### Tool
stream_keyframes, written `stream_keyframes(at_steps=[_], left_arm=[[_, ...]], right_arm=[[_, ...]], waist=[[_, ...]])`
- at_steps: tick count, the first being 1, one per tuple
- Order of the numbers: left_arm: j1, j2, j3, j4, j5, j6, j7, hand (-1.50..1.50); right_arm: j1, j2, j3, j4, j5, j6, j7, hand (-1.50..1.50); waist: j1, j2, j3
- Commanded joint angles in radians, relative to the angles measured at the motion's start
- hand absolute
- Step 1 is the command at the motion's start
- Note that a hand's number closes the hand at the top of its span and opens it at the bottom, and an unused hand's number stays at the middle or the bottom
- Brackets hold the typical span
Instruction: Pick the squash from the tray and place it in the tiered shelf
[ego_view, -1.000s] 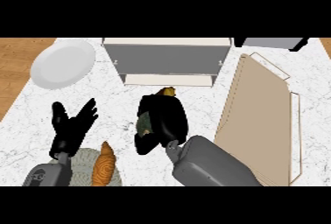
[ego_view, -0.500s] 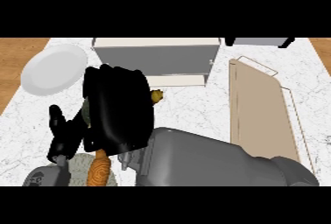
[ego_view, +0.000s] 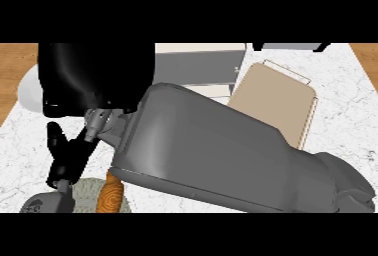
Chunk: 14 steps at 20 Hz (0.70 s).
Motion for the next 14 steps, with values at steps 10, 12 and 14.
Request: stream_keyframes(at_steps=[10,12,14], left_arm=[[-0.018,0.002,0.015,-0.006,-0.003,0.006,0.009,0.0],[0.054,-0.027,-0.03,-0.051,-0.033,0.012,-0.017,0.0],[0.014,-0.007,0.006,-0.015,-0.02,0.019,0.006,0.0]], right_arm=[[-0.231,-0.038,-0.299,0.395,-0.019,0.049,-0.143,1.5],[-0.234,-0.04,-0.325,0.465,-0.044,0.064,-0.185,1.5],[-0.204,-0.046,-0.325,0.463,-0.061,0.108,-0.241,1.5]], waist=[[-0.007,0.01,0.001],[0.004,0.012,0.0],[-0.009,0.01,0.001]])
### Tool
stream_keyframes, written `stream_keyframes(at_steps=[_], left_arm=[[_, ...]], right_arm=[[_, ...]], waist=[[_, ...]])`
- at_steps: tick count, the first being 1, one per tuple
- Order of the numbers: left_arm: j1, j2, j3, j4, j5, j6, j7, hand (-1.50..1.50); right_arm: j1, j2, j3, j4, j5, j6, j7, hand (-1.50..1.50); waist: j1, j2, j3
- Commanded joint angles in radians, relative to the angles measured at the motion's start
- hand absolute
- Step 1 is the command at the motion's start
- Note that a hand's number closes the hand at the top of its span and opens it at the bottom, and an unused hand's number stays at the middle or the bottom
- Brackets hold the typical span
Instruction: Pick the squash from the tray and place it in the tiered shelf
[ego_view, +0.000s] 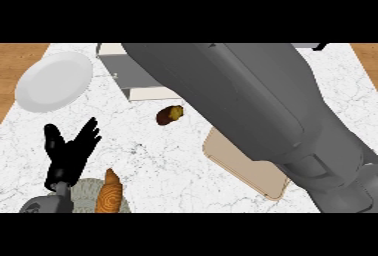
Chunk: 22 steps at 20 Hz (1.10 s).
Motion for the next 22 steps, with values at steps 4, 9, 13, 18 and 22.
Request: stream_keyframes(at_steps=[4,9,13,18,22], left_arm=[[0.01,-0.018,-0.026,-0.011,-0.013,-0.008,0.008,0.0],[0.013,0.006,-0.002,0.001,0.002,-0.038,-0.017,0.0],[-0.003,-0.031,0.0,0.041,-0.016,0.0,-0.054,0.0],[-0.042,0.009,0.014,0.018,-0.002,-0.027,0.003,0.0],[-0.016,-0.012,0.004,0.008,-0.002,-0.027,-0.014,0.0]], right_arm=[[-0.035,0.02,-0.036,0.218,0.019,0.017,-0.149,1.5],[-0.09,-0.02,-0.091,0.361,0.024,0.019,-0.259,1.5],[-0.072,-0.005,-0.109,0.43,0.046,-0.044,-0.317,1.5],[-0.087,-0.038,-0.145,0.517,0.048,-0.052,-0.413,1.5],[-0.059,-0.015,-0.156,0.542,0.061,-0.125,-0.488,1.5]], waist=[[0.008,0.004,-0.001],[0.017,0.009,-0.001],[0.014,0.01,-0.001],[0.017,0.011,-0.001],[0.017,0.011,-0.001]])
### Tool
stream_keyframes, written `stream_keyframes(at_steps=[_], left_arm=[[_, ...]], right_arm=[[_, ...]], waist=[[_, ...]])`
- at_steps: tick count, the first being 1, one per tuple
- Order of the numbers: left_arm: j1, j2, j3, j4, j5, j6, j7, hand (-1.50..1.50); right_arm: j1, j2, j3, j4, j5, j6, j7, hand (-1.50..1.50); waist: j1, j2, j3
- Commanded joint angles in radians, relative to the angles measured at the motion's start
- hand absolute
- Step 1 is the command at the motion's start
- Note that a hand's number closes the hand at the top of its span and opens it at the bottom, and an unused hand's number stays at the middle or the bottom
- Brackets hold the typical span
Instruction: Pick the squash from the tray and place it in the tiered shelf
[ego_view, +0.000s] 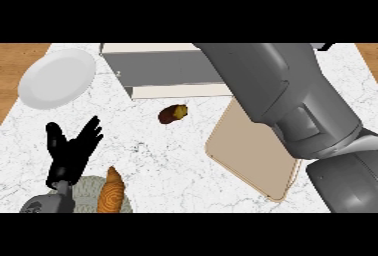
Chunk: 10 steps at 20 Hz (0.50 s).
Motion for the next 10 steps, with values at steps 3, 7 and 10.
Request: stream_keyframes(at_steps=[3,7,10], left_arm=[[-0.031,-0.005,0.003,0.029,0.008,-0.016,-0.004,0.0],[0.016,-0.034,-0.023,-0.004,-0.026,0.021,-0.01,0.0],[-0.011,-0.008,0.005,-0.001,0.002,-0.002,0.016,0.0]], right_arm=[[-0.039,-0.031,-0.056,0.077,-0.018,0.005,-0.112,1.5],[-0.027,0.016,-0.051,0.113,0.011,-0.068,-0.116,1.5],[-0.04,0.012,-0.034,0.147,0.031,-0.003,-0.122,1.5]], waist=[[0.006,0.004,0.0],[0.007,0.001,0.0],[0.004,0.0,0.0]])
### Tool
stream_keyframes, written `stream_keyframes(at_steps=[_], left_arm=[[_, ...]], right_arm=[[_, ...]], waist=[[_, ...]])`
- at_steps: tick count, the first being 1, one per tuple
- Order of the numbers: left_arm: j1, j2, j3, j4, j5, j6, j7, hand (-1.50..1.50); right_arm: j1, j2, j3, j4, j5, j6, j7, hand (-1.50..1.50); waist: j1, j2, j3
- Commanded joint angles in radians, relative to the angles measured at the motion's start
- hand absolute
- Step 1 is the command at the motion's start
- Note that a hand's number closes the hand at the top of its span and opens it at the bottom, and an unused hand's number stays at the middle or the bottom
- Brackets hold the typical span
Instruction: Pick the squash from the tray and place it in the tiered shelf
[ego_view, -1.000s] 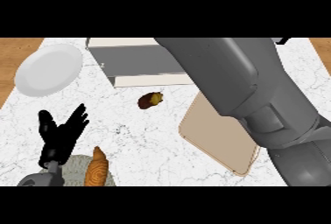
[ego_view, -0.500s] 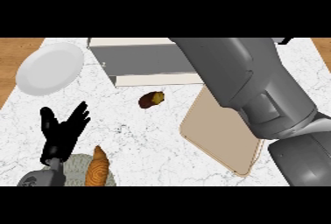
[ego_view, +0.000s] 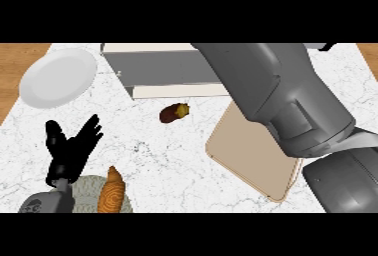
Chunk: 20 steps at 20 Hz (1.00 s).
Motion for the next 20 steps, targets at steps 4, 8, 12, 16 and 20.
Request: stream_keyframes(at_steps=[4,8,12,16,20], left_arm=[[0.031,0.004,0.0,-0.005,0.002,-0.019,-0.014,0.0],[0.031,0.005,0.003,-0.056,0.011,-0.011,0.02,0.0],[0.036,0.0,0.006,0.003,0.002,-0.018,-0.024,0.0],[0.054,-0.009,0.001,0.011,-0.004,-0.022,-0.052,0.0],[-0.024,-0.027,-0.005,0.007,-0.015,0.019,0.011,0.0]], right_arm=[[-0.043,-0.03,-0.089,0.005,-0.05,-0.069,0.042,1.5],[-0.001,-0.003,-0.133,-0.012,-0.075,-0.196,0.024,-1.5],[-0.014,-0.011,-0.227,-0.06,-0.168,-0.21,-0.017,-1.5],[-0.008,-0.034,-0.303,-0.086,-0.238,-0.231,-0.069,-1.5],[-0.024,-0.033,-0.347,-0.097,-0.258,-0.348,-0.065,-1.5]], waist=[[0.004,-0.001,0.0],[0.003,-0.003,0.001],[-0.002,-0.003,0.001],[0.001,-0.001,0.001],[-0.009,-0.002,0.001]])
